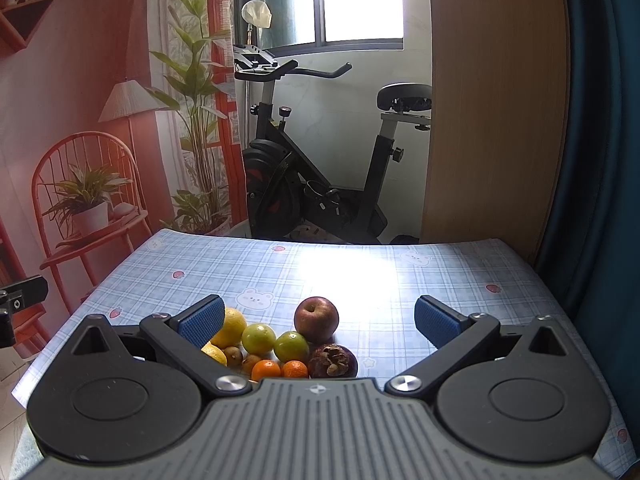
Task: Organize fruits
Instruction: 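Move the left tool toward the dark purple mangosteen while the right tool follows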
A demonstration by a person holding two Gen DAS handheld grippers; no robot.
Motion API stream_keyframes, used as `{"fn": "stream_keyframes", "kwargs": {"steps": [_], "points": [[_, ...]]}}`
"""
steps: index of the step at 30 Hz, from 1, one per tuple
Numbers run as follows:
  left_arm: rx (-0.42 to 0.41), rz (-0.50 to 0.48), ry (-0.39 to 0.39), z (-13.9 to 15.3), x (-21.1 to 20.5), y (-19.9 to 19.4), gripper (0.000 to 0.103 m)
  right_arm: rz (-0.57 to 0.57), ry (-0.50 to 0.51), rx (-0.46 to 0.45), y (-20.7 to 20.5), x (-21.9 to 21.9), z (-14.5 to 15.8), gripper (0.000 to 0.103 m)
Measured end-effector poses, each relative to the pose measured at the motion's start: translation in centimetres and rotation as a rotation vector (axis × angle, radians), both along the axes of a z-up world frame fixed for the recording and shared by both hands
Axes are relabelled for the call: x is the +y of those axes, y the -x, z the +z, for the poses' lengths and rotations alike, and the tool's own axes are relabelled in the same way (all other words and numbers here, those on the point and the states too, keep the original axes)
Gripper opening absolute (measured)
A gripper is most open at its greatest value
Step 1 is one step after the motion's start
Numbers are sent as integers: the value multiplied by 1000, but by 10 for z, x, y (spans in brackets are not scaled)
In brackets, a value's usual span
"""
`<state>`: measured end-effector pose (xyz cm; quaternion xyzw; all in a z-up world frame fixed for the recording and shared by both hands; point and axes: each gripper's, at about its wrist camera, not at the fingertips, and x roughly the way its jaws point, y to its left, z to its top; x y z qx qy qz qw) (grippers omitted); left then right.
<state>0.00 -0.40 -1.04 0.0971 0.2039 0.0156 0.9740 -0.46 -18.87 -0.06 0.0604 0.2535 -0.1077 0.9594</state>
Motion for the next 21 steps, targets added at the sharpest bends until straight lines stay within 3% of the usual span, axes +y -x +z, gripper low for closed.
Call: {"fn": "stream_keyframes", "kwargs": {"steps": [5,10,15,21], "points": [[29,-5,43,1,14,-20,102,1,-21,-78,-8,-16,-17,103],[4,-64,76,-1,21,-34,98,-6,-16,-147,-20,-28,-35,103],[4,-84,114,-10,20,-49,98,12,-56,-152,-35,-42,-52,103],[106,-129,202,-30,25,-73,93,8,-106,-173,-45,-53,-73,103]]}}
